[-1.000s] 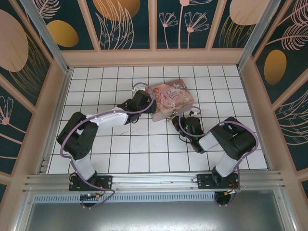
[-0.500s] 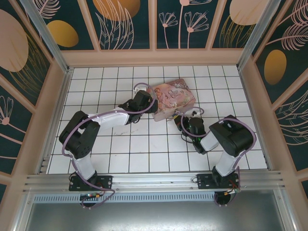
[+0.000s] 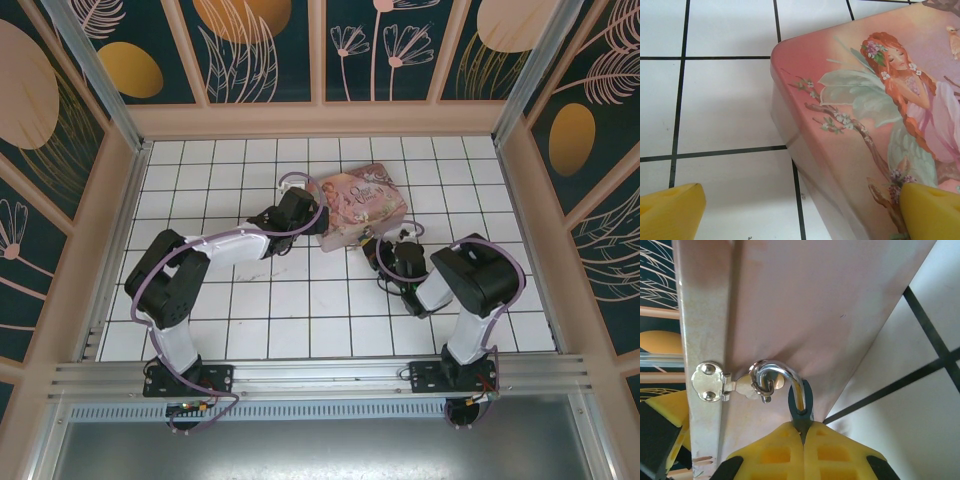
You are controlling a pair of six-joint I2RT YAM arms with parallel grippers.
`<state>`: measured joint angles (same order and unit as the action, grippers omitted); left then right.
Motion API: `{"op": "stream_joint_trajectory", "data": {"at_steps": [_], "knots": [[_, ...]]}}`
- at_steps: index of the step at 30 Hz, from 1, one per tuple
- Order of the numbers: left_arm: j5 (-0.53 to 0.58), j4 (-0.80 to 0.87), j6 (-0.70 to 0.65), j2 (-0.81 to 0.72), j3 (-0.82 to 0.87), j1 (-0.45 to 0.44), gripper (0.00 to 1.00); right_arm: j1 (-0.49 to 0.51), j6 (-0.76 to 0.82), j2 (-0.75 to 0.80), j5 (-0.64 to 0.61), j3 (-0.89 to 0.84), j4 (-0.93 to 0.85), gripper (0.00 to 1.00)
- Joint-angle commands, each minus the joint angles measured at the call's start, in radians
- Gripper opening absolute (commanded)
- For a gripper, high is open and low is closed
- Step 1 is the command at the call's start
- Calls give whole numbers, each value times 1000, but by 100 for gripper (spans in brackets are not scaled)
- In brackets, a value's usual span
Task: Unlock the padlock with the key
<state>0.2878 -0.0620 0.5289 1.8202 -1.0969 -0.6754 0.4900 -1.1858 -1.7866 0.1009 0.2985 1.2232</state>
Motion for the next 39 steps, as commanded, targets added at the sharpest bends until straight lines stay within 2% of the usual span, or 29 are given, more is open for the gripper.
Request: {"op": "stream_joint_trajectory", "data": {"at_steps": [1,3,7,14,24,35,39], "knots": [[31,128,-15,60,15,11,98,-21,36,50,-39,15,-166,0],[28,128,-15,63,13,12,99,-25,46,72,-56,17,-226,0],[29,130,-17,68,9,12,98,-34,54,86,-57,13,-235,0],[22,131,-13,78,9,11,98,-45,37,82,-57,8,-141,0],[11,133,-9,81,8,10,99,-45,-52,1,-72,-23,104,0],[6,133,-15,96,2,10,99,-51,-54,-33,-72,-21,94,0],[1,133,-13,105,0,12,98,-63,-59,-37,-86,-36,143,0]]}}
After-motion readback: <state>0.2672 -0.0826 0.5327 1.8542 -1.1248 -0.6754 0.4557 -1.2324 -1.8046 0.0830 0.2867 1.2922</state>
